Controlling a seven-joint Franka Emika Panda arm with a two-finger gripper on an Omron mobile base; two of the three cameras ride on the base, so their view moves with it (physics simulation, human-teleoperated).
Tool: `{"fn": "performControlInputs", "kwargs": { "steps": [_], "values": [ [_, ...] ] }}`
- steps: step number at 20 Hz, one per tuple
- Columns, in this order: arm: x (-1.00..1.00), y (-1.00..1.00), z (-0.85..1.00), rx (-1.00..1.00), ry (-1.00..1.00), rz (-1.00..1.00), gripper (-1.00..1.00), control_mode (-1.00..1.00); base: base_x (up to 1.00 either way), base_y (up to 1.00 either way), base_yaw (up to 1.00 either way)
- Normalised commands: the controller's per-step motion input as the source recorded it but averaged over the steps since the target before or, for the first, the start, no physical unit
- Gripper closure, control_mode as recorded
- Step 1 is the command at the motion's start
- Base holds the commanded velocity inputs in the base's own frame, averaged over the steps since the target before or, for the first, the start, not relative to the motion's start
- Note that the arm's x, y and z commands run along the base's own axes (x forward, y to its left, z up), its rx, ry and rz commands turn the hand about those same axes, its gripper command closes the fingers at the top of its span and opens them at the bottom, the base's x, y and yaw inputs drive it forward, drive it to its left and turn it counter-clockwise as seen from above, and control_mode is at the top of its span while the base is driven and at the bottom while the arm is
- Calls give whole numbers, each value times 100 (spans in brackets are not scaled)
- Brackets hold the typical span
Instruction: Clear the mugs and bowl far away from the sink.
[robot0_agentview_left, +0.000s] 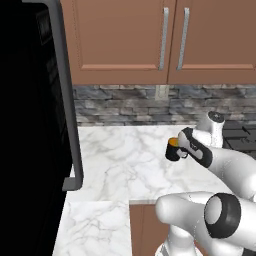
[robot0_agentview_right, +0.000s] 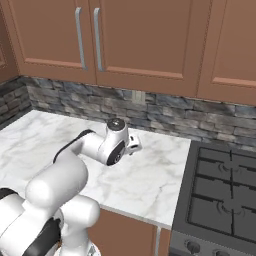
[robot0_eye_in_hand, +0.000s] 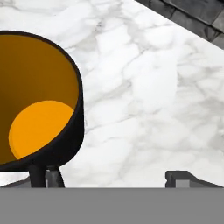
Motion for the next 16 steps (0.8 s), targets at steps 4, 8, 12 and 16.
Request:
{"fn": "performControlInputs", "kwargs": {
  "steps": [4,8,12,16],
  "values": [
    [-23,13,25,2,9,0,-100,-100,0,0,0],
    [1,16,-99,-7,24,5,-100,-100,0,0,0],
    [24,15,-92,-14,2,5,-100,-100,0,0,0],
    [26,22,-94,-11,0,5,-100,-100,0,0,0]
  ]
}}
